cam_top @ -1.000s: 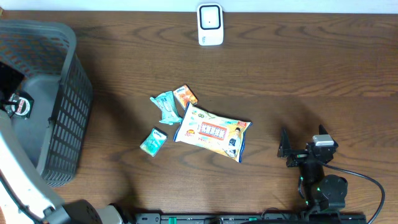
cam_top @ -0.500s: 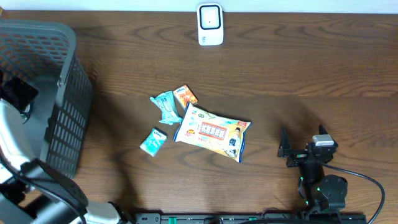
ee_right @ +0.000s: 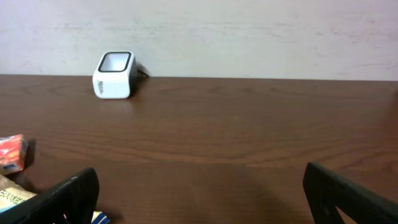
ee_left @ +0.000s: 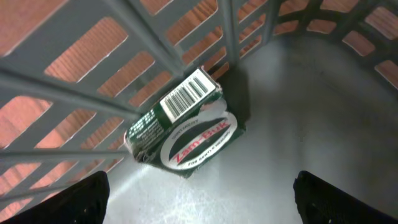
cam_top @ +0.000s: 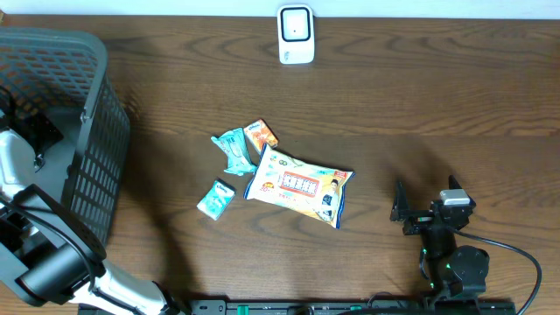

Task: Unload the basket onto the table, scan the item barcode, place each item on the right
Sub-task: 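Move the left gripper into the basket over the dark green Zam-Buk box, then grasp the Zam-Buk box with the left gripper and lift it out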

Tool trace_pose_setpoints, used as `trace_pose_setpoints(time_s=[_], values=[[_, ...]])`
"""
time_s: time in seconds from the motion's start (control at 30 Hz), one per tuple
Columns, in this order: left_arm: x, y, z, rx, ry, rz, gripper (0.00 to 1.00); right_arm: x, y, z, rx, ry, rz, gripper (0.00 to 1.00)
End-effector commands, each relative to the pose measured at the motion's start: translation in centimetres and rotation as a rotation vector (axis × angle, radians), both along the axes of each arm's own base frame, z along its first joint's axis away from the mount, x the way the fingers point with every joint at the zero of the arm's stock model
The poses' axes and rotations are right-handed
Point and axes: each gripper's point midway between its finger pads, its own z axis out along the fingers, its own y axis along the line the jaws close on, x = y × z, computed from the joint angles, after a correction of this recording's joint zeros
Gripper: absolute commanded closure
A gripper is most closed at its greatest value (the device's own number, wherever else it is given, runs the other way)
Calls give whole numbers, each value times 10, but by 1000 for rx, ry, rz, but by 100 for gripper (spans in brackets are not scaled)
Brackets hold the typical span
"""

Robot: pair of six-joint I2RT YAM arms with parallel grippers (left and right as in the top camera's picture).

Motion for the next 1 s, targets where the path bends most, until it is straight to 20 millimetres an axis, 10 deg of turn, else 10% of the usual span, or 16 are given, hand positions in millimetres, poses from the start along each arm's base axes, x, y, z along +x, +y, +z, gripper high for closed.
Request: trace_pose_setpoints(time_s=[0.0, 0.47, 0.97], values=[[-1, 3, -13, 10, 50, -38, 9, 0, -2, -1, 10, 4, -9, 1], [-3, 2, -56, -45, 114, -39, 20, 0, -2, -1, 10, 3, -9, 1], [21, 21, -46, 23, -20, 18, 27, 0, -2, -1, 10, 3, -9, 1]])
